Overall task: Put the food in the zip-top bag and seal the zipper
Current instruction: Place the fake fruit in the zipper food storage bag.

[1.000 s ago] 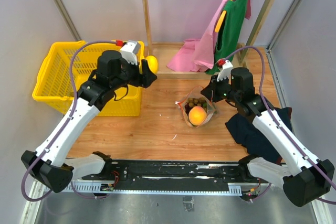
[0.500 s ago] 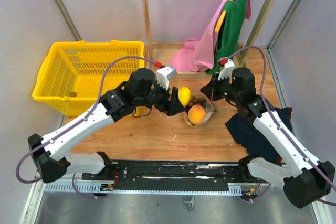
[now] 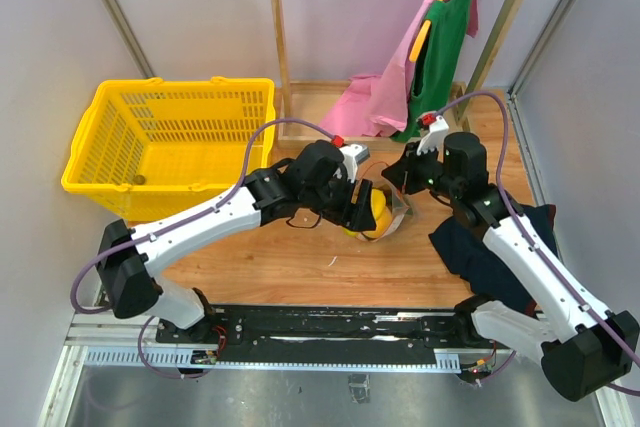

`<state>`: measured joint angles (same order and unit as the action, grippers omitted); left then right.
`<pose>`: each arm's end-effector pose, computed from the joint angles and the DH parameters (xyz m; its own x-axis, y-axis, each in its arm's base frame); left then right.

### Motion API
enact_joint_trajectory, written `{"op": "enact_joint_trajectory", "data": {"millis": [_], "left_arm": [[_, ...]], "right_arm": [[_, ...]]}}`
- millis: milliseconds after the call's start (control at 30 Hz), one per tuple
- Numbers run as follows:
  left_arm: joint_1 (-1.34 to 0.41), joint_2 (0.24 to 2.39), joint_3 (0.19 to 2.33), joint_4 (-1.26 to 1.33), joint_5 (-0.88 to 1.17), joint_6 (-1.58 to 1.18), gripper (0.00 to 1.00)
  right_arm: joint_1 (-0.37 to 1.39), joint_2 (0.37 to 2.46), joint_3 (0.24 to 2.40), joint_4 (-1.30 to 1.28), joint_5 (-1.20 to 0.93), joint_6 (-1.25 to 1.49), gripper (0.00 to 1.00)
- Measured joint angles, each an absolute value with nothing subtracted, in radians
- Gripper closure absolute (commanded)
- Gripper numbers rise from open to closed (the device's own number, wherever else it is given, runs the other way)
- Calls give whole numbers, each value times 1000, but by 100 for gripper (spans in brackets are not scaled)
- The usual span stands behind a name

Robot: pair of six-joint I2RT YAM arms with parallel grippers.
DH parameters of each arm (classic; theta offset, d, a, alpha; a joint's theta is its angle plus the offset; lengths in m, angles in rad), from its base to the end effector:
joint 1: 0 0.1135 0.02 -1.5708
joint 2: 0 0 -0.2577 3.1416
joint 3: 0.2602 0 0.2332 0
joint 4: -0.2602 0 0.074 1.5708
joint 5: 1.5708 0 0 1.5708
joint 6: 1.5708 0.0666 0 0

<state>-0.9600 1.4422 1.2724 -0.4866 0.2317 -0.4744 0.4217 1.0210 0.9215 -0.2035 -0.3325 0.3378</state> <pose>0.1763 -0.2784 0.3054 -0.7232 0.2578 -0.6407 0.6422 0.5923 -0.4865 0.2158 0.1206 0.3297 -0.4793 0.1283 -0.8682 -0.5430 0.7339 0.4082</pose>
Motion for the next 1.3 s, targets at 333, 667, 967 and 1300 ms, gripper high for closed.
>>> {"op": "enact_joint_trajectory", "data": {"millis": [333,667,967,1300], "left_arm": [[-960,1505,1327,-564,39,-584,75],[-944,1538,1328,-630,-146,-678,69],[-937,1538,1327,-631,-304,-739,53],[-935,1543,1327,-612,-321,-752,11]], "right_arm": [[446,1005,905,-182,-347,340,99],[530,993,904,-160,-348,341,100],[622,1017,903,-148,-348,346,99],[632,1027,897,-124,-330,363,99]]}}
